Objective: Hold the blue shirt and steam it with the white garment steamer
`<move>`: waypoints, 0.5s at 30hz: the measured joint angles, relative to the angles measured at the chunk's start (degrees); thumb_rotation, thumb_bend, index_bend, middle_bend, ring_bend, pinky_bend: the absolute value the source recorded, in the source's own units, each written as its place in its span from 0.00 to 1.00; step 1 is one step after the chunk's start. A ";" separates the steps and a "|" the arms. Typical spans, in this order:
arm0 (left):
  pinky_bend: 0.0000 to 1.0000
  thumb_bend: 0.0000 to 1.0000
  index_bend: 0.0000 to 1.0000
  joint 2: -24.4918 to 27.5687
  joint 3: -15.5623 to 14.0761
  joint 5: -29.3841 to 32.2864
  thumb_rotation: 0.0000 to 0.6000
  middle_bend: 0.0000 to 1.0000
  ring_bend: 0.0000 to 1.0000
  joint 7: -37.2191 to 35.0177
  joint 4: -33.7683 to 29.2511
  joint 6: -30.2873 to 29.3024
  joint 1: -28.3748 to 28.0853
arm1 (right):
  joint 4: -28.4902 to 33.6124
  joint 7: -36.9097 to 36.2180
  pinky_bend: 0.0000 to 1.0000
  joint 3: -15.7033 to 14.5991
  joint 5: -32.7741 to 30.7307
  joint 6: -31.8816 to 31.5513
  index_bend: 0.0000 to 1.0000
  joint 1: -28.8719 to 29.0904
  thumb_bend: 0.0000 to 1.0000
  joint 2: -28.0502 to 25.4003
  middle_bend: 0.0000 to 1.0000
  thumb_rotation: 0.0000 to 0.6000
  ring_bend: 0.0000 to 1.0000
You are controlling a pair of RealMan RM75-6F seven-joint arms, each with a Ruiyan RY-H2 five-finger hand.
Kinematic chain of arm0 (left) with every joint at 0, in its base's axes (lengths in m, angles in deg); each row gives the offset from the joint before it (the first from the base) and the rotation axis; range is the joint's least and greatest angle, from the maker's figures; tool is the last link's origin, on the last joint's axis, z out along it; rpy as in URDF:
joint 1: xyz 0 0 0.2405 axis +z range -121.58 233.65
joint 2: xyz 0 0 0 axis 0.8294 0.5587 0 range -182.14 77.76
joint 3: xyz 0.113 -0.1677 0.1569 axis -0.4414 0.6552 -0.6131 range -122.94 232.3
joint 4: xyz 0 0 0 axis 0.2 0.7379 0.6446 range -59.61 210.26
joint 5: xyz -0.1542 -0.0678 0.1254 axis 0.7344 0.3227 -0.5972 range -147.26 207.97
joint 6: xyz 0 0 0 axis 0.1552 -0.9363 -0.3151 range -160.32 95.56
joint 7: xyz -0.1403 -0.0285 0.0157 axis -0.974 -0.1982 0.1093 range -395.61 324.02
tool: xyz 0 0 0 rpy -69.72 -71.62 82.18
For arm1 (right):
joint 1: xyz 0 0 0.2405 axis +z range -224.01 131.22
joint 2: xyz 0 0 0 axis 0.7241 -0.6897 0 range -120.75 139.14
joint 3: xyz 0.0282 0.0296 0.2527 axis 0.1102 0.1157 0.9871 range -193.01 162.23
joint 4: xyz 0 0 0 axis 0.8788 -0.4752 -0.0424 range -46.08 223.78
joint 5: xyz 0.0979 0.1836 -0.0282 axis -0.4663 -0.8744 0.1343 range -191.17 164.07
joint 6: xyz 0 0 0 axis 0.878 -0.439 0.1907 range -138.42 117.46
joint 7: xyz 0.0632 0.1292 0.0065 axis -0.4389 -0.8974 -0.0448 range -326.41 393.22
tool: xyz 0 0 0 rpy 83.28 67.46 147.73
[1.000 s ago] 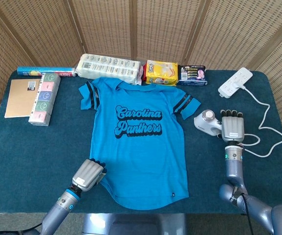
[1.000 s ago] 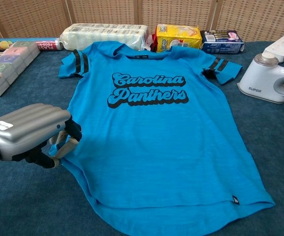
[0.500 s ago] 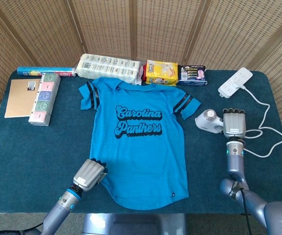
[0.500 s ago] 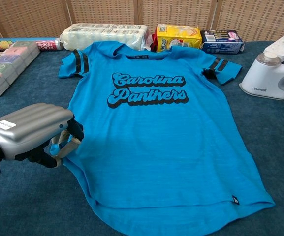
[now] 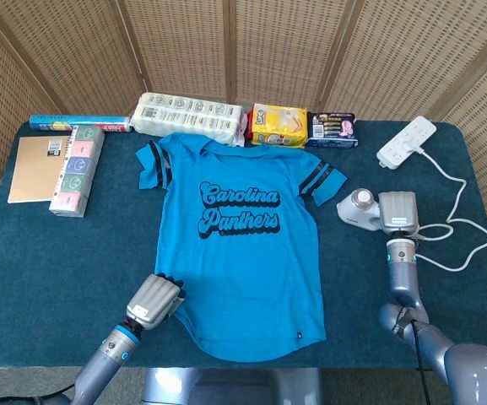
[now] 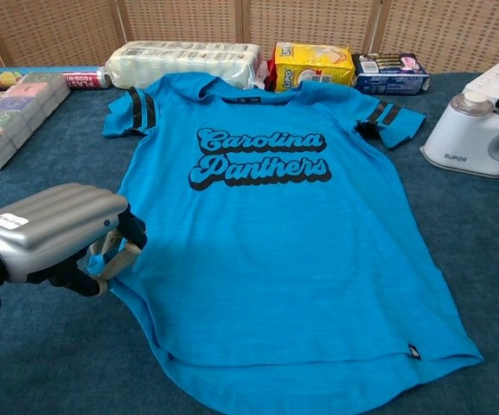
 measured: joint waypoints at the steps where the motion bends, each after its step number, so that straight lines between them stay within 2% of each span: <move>1: 0.50 0.44 0.81 0.00 0.00 0.04 1.00 0.71 0.57 -0.01 0.01 -0.01 0.00 | -0.23 -1.17 0.75 0.03 0.35 0.09 0.65 0.04 0.40 0.07 0.72 1.00 0.75; 5: 0.50 0.44 0.81 0.01 -0.03 0.12 1.00 0.71 0.57 -0.06 0.07 -0.05 -0.01 | -0.79 -6.30 0.80 0.30 1.80 0.39 0.69 0.12 0.38 0.10 0.76 1.00 0.80; 15: 0.50 0.44 0.81 -0.12 -0.08 0.11 1.00 0.71 0.57 0.05 0.21 -0.22 -0.06 | 1.69 -16.97 0.81 2.52 3.40 -0.05 0.71 -1.11 0.37 -2.56 0.78 1.00 0.81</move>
